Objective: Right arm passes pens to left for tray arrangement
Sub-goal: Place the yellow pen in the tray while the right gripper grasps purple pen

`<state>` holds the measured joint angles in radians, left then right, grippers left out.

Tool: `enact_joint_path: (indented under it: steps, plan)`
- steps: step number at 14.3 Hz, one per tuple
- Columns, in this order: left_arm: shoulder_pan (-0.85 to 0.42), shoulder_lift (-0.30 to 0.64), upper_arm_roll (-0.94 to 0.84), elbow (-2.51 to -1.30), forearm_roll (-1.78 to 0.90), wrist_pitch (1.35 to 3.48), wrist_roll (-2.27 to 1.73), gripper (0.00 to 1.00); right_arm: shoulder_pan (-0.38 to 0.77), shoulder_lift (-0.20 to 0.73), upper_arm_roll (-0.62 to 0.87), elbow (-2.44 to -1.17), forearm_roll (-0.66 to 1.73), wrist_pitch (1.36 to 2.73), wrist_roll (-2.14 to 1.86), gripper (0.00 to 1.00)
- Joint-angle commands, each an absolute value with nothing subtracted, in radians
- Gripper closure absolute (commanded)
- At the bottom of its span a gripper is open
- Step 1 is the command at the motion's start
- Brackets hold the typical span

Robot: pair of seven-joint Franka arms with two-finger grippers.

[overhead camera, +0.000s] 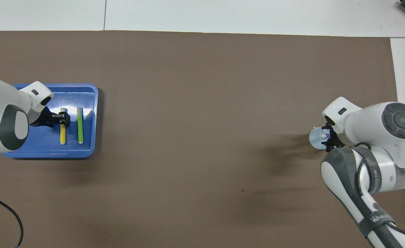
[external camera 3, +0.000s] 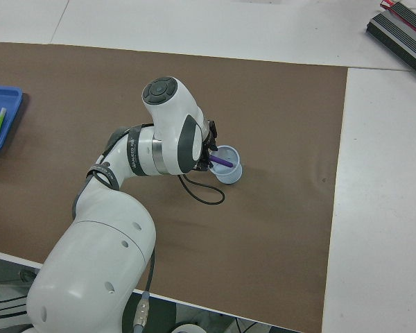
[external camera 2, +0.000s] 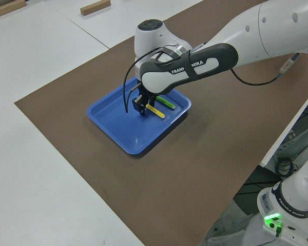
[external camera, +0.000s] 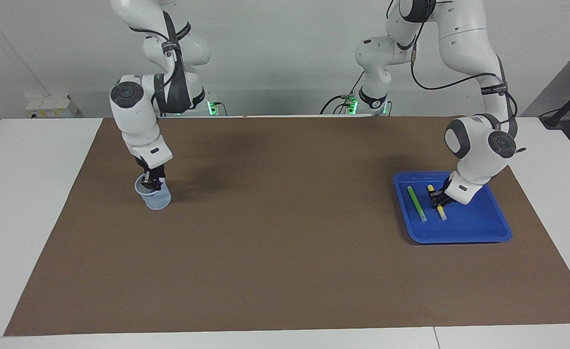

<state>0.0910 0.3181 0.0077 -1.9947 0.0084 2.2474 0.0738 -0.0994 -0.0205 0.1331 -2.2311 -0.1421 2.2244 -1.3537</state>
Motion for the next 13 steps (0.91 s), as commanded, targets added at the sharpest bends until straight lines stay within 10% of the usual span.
enact_joint_path:
  steps: [1, 7, 13]
  plan:
    - [0.101, 0.336, -0.002, -1.967, 0.009, 2.211, 0.072, 0.00, -0.120, -0.035, 0.147, -2.261, -0.146, 2.235, -1.316, 0.50]
    - [0.089, 0.312, -0.008, -1.884, -0.033, 2.071, 0.072, 0.00, -0.117, -0.037, 0.147, -2.263, -0.144, 2.233, -1.316, 0.57]
    - [0.086, 0.220, -0.011, -1.885, -0.168, 1.982, -0.018, 0.00, -0.121, -0.037, 0.147, -2.263, -0.138, 2.230, -1.305, 0.95]
